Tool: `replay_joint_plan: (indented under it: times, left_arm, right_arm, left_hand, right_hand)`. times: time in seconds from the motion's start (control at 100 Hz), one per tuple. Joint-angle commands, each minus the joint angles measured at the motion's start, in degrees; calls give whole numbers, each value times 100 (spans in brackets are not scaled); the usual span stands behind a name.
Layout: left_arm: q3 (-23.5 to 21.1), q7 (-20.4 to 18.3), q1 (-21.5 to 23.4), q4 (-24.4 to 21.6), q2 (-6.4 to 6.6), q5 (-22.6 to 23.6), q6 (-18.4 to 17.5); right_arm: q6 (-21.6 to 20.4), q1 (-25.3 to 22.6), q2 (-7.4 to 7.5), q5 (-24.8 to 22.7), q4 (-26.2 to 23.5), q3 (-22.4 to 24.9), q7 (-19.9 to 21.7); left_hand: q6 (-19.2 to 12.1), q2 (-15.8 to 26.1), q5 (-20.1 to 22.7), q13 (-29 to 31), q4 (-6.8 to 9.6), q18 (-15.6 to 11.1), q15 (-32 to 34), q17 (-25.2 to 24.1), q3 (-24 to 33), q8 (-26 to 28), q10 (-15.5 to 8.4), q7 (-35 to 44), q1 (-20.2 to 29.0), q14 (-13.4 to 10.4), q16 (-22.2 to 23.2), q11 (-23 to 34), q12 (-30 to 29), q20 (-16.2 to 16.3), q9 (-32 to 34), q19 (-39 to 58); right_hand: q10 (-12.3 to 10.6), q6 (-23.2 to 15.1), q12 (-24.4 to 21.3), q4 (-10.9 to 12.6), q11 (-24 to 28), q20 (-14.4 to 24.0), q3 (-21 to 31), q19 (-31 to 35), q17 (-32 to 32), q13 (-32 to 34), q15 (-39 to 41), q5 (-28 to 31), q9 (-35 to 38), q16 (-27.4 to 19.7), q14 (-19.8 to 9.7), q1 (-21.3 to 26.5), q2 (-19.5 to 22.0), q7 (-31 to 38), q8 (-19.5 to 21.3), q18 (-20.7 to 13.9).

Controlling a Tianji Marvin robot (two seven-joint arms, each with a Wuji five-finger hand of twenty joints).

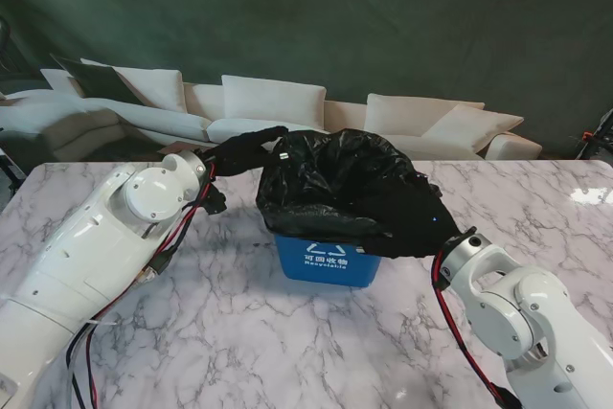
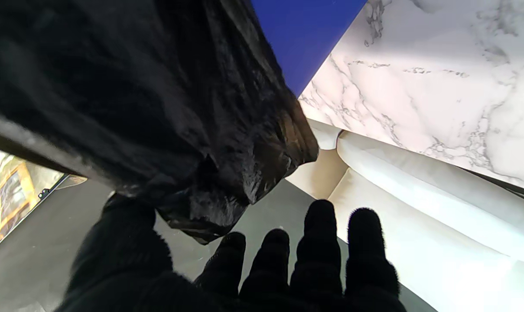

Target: Fit the garbage bag over the bin

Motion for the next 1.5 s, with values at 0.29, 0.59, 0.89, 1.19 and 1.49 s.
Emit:
replay_joint_plan:
  times: [0.29, 0.59, 0.89, 1.19, 1.49]
  left_arm:
    - [-162, -6, 63, -331, 67, 363, -114]
    - [-575, 246, 392, -817, 93, 721, -148]
    - [-1627, 653, 1393, -2021, 91, 697, -310]
    - [-2578, 1191, 2845, -2769, 75, 616, -1416]
    - [-2654, 2223, 3873, -2843, -91, 1038, -1780]
  right_arm:
    - [-57, -113, -26, 189, -167, 180, -12]
    - [-472, -119, -85, 480, -225, 518, -381]
    - [-576, -297, -221, 903, -341, 1047, -1009]
    - [-533, -637, -362, 1045, -118, 1504, -1816]
    - [-383, -813, -521, 1449, 222, 1508, -2499]
  left_hand:
    - [-221, -85, -374, -746, -214, 468, -227, -89, -122, -759, 133, -305, -657, 471, -291, -269, -460, -290, -943, -803]
    - [-112, 28, -326, -990, -206, 184, -217, -303, -120, -391, 189, -48, -342, 212, -234, -193, -239, -306, -620, -1087]
    - [8, 200, 429, -676, -178, 92, -109, -210, -110, 1, 228, 270, 301, 197, -132, 41, 118, -149, 360, -1133]
    - [-93, 208, 1381, -53, -178, 519, 124, -117, -109, 378, 163, 630, 375, 299, 197, 400, 638, 405, 1237, -509]
    - [-76, 226, 1629, 237, -159, 389, 341, -132, -99, 567, 103, 729, 434, 280, 601, 560, 1016, 690, 1458, 139]
  right_hand:
    - [-2, 660, -423, 62, -602, -168, -315, -490, -81, -532, -616, -1143, -766, -560, 826, -842, 16, -1399, -750, 453]
    - [-59, 654, -437, 31, -627, -192, -586, -452, -117, -655, -536, -1321, -813, -558, 236, -1168, 851, -1552, -769, 212]
    - [-7, 800, -549, 201, -883, -47, -1554, -491, -76, -665, -601, -1524, -689, -521, 81, -550, 2103, -2023, -896, -121]
    - [-229, 336, -464, 349, -709, 163, -1756, -382, 166, -264, -434, -1015, -164, -405, -3, 41, 2069, -1539, -619, -120]
    - [-396, 177, -424, 351, -662, 299, -1699, -227, 258, -105, -366, -496, 212, -322, -85, 87, 1981, -1145, -624, -145]
